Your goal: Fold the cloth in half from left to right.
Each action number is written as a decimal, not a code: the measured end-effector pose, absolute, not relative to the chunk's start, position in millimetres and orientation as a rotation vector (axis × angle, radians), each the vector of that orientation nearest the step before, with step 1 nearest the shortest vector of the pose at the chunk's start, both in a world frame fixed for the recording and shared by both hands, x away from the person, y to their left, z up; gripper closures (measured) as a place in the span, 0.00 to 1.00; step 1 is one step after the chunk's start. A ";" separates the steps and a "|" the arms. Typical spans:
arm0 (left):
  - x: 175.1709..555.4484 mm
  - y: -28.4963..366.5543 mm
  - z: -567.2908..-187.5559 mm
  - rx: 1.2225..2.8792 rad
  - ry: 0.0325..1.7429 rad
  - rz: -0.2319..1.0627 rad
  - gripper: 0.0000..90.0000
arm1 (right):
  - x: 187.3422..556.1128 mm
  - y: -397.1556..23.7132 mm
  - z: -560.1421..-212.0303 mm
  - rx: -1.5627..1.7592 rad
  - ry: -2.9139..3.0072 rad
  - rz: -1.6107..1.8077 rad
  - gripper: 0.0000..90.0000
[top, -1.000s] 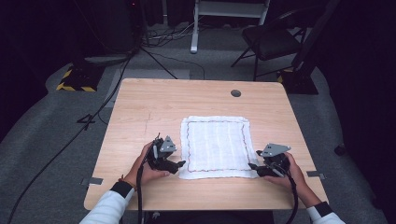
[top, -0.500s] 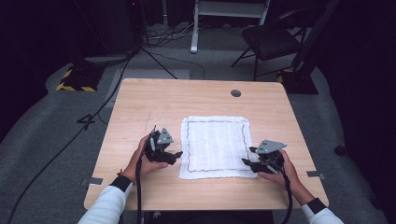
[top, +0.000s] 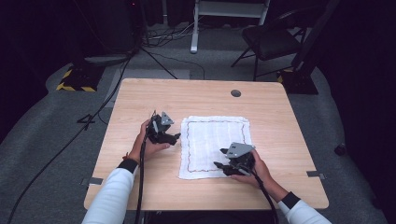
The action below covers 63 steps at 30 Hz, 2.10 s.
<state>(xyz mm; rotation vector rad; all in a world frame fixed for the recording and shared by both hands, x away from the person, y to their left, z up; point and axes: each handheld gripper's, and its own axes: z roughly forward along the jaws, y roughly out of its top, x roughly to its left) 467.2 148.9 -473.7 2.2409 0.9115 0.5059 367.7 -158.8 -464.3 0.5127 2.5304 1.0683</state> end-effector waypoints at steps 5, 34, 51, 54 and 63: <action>487.7 137.6 -477.2 2.244 0.913 0.495 0.24 | 365.2 -127.3 -467.3 0.439 2.573 1.106 0.49; 540.6 123.8 -502.0 2.158 1.035 0.374 0.25 | 350.4 -56.5 -493.0 0.321 2.716 1.070 0.51; 530.5 123.6 -499.3 2.168 0.918 0.278 0.88 | 358.1 -57.4 -490.9 0.455 2.688 1.023 0.89; 528.9 122.4 -499.0 2.175 0.908 0.296 0.92 | 357.8 -59.0 -490.7 0.441 2.686 1.027 0.92; 523.7 122.8 -496.5 2.208 0.882 0.335 0.94 | 353.2 -65.4 -484.2 0.357 2.674 1.023 0.94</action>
